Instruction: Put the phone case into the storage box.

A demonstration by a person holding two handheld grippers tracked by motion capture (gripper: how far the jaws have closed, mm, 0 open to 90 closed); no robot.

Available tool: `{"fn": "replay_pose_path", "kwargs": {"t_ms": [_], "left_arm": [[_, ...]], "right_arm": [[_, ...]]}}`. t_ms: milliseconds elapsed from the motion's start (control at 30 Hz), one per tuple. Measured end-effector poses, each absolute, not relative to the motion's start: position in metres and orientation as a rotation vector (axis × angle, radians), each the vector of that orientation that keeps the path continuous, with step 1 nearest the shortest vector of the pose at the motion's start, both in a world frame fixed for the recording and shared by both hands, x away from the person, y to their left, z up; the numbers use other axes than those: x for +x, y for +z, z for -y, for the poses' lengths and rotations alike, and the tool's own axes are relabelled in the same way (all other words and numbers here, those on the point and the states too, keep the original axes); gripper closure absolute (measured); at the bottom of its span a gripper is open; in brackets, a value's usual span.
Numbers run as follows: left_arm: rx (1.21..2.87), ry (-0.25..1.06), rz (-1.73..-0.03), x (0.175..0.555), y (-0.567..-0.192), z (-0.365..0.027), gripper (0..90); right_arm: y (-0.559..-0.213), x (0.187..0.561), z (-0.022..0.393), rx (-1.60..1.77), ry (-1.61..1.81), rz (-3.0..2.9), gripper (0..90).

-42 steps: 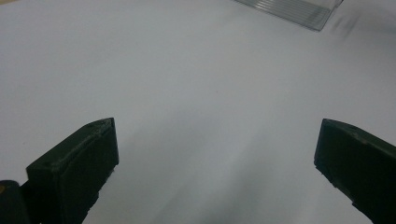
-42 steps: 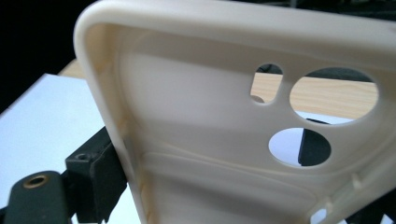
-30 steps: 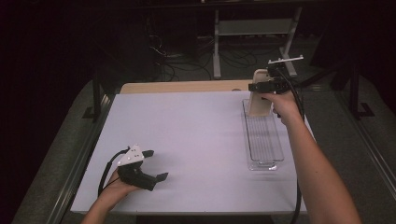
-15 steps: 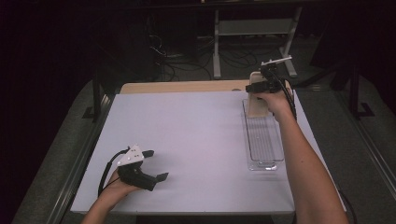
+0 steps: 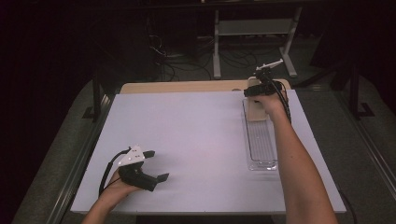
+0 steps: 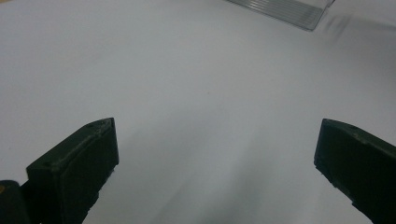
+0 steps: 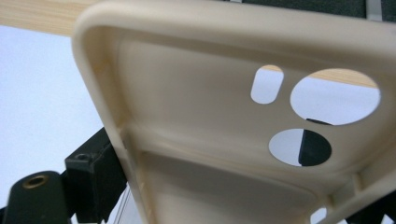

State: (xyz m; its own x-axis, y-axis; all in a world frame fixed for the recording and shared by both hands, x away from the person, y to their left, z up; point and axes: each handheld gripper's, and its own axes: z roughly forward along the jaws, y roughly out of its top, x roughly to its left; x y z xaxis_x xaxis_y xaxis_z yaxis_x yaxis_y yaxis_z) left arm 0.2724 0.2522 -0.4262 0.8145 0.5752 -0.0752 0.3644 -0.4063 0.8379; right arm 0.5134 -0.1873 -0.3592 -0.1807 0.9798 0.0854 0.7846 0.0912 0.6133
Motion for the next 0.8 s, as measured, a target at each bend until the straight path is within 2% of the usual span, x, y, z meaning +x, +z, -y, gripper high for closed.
{"fn": "replay_pose_path", "kwargs": {"t_ms": [800], "left_arm": [[2.037, 0.278, -0.688, 0.273, -0.428, -0.251, 0.0]], "right_arm": [[-0.379, 0.527, 0.189, 1.777, 0.776, -2.006, 10.0]]}}
